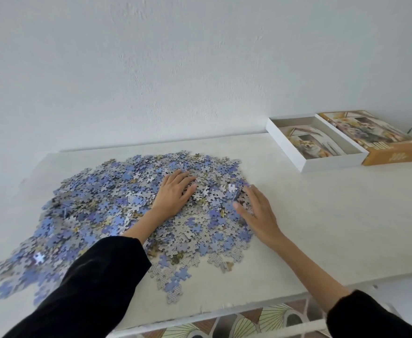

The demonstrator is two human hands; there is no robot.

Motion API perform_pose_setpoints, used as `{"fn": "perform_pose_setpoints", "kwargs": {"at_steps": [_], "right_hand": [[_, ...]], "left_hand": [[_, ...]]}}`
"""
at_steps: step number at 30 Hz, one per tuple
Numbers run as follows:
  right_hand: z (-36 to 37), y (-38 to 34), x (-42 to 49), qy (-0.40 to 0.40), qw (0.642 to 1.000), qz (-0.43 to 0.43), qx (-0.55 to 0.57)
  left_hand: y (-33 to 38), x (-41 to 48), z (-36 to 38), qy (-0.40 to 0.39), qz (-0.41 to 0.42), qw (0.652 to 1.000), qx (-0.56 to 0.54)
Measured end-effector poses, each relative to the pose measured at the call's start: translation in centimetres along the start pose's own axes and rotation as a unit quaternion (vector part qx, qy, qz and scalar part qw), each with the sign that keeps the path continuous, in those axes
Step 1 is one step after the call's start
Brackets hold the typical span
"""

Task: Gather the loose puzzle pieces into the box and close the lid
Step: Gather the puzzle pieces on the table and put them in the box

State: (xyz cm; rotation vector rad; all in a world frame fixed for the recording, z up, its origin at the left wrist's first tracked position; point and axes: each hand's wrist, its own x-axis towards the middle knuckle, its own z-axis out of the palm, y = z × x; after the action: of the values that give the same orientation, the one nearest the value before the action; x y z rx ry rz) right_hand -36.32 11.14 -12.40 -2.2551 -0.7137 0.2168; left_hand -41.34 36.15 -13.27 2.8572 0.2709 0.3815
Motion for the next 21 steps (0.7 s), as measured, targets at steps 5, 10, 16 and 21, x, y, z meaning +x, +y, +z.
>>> {"fn": "perform_pose_setpoints", "kwargs": {"at_steps": [5,10,16,21], "right_hand": [[-0.9,0.9,-4.3,-0.081,0.99,-0.04,-0.105],[0.3,-0.3,-5.7,-0.121,0.971,-0.082,-0.191],[1.9,-2.0,-4.7,-0.091,0.974,-0.053,-0.2],[2.5,-2.3,-3.7,-0.065,0.979,-0.048,-0.185]], "left_hand": [[0.0,0.0,0.0,0.004,0.005,1.0,0.001],[0.2,0.0,-0.2,0.004,0.007,1.0,-0.001],[0.5,-0.1,-0.4,0.001,0.004,1.0,-0.002],[1.0,-0.7,-2.5,0.016,-0.008,0.991,-0.133]]}}
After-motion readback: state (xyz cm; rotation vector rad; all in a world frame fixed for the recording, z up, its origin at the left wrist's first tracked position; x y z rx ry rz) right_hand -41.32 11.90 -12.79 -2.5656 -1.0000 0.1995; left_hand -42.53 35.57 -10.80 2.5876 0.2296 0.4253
